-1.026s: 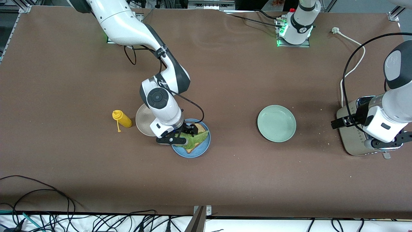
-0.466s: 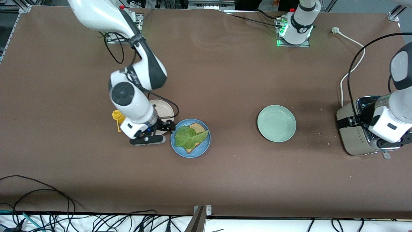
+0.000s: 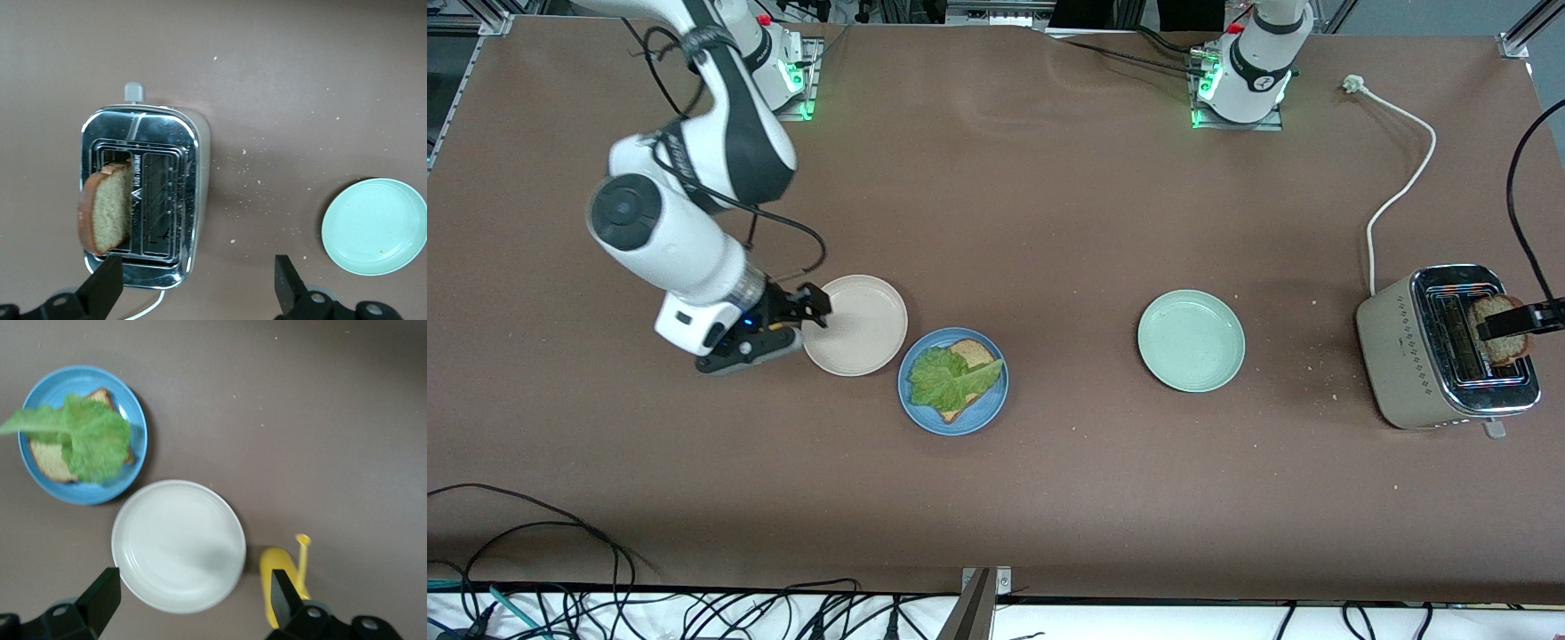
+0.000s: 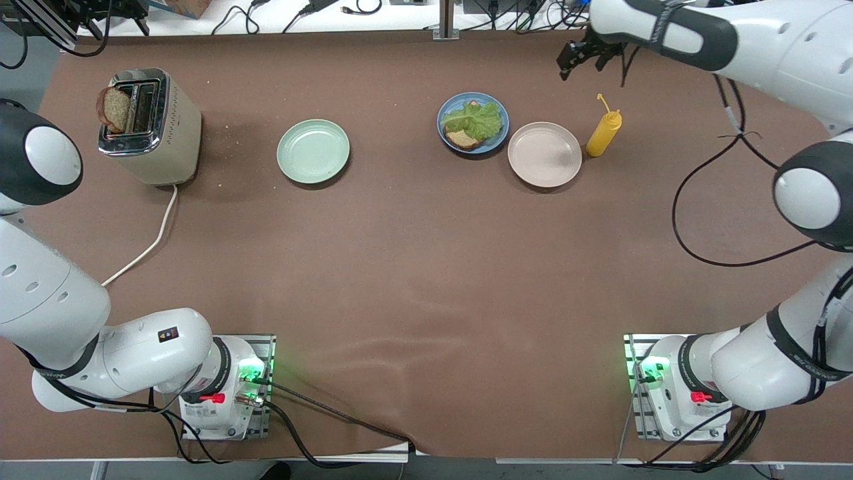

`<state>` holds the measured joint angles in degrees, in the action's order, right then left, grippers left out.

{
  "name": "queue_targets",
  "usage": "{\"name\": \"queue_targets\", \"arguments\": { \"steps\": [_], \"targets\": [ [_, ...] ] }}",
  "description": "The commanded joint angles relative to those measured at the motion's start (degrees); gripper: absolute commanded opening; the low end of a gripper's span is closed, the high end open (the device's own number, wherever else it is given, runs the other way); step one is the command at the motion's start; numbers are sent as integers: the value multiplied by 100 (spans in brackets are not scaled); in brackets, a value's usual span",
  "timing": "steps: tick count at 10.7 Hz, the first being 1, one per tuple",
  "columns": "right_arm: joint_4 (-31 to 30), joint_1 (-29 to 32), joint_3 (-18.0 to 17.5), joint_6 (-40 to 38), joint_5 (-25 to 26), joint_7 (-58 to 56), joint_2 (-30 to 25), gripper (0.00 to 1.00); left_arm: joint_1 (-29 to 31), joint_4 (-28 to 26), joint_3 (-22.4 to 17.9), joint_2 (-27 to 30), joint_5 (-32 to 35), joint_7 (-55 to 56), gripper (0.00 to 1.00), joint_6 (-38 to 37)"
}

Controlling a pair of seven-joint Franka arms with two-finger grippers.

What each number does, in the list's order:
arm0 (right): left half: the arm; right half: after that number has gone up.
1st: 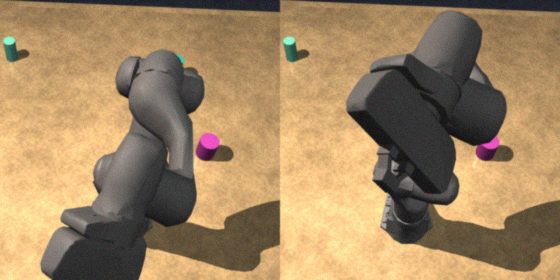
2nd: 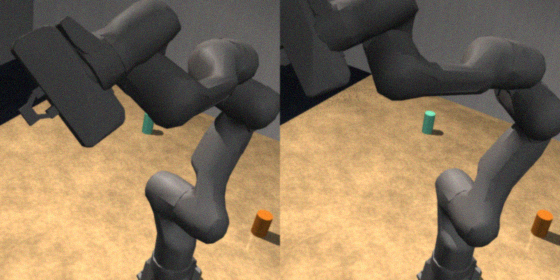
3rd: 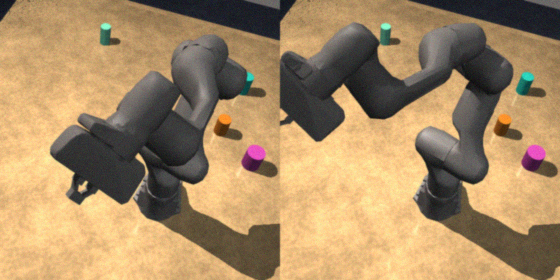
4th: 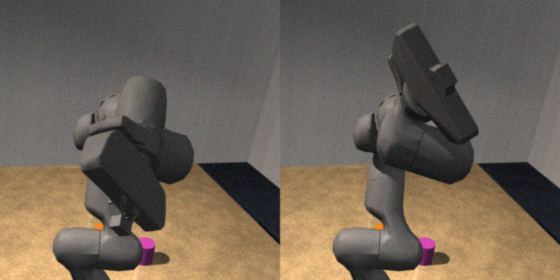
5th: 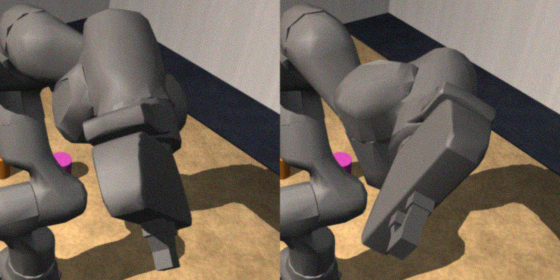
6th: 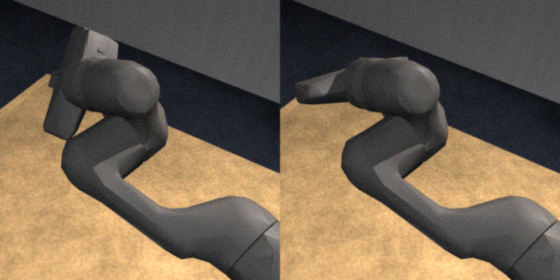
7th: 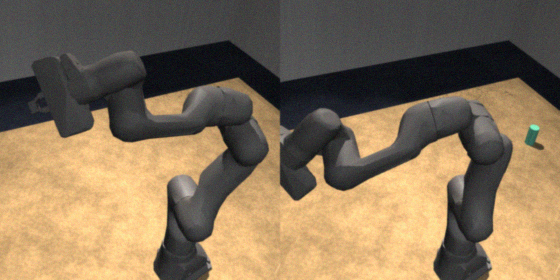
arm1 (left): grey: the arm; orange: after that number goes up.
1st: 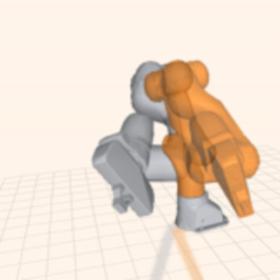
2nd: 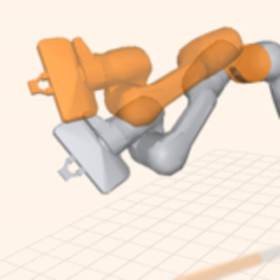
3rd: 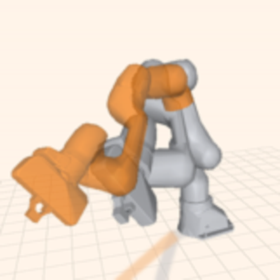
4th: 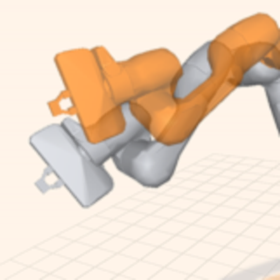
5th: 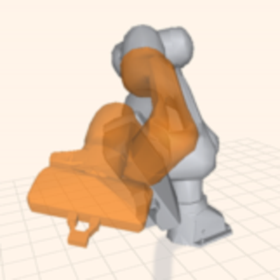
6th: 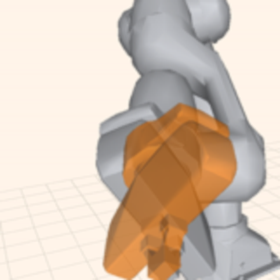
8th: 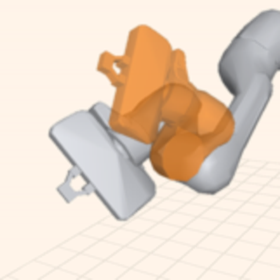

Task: Make sandwich in blue plate with both arms
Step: 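Move the right gripper to the yellow bottle while the left gripper reaches the toaster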

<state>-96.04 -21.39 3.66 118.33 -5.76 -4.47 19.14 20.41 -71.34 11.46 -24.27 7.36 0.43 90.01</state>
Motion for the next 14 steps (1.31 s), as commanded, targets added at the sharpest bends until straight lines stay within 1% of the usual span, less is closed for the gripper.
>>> {"name": "queue_targets", "arguments": {
  "steps": [1, 3, 4, 6, 7, 8, 9, 11, 13, 14],
  "targets": [
    [-512, 714, -207, -458, 48, -1683, -779, 100, 182, 6, 76, 71, 231, -122, 100, -89],
    [-530, 1092, -207, -906, -13, -3140, -1043, 100, 244, 6, 67, 62, 257, -122, 100, -63],
    [-643, 1241, -207, -1108, -30, -3670, -1227, 100, 366, 6, 67, 62, 248, -122, 100, -54],
    [-950, 1427, -190, -1180, -39, -4461, -1579, 100, 499, 6, 76, 54, 257, -140, 100, -36],
    [-952, 1532, -155, -1337, -179, -4980, -1589, 100, 517, 6, 76, 36, 257, -140, 100, -28],
    [-1004, 1733, -120, -1400, -650, -5629, -1563, 100, 543, 6, 76, 19, 257, -140, 100, -28],
    [-1117, 1909, -67, -1392, -977, -6314, -1519, 100, 578, -3, 76, 1, 257, -140, 100, -19],
    [-1250, 2208, -14, -1392, -1452, -7467, -1353, 100, 631, -38, 67, -25, 283, -140, 100, 217],
    [-1242, 2472, -14, -1392, -1979, -8425, -993, 100, 640, -47, 76, -43, 284, -140, 100, 263],
    [-1242, 2613, -14, -1365, -2278, -8952, -713, 100, 666, -56, 76, -43, 284, -140, 100, 263]
  ]
}}
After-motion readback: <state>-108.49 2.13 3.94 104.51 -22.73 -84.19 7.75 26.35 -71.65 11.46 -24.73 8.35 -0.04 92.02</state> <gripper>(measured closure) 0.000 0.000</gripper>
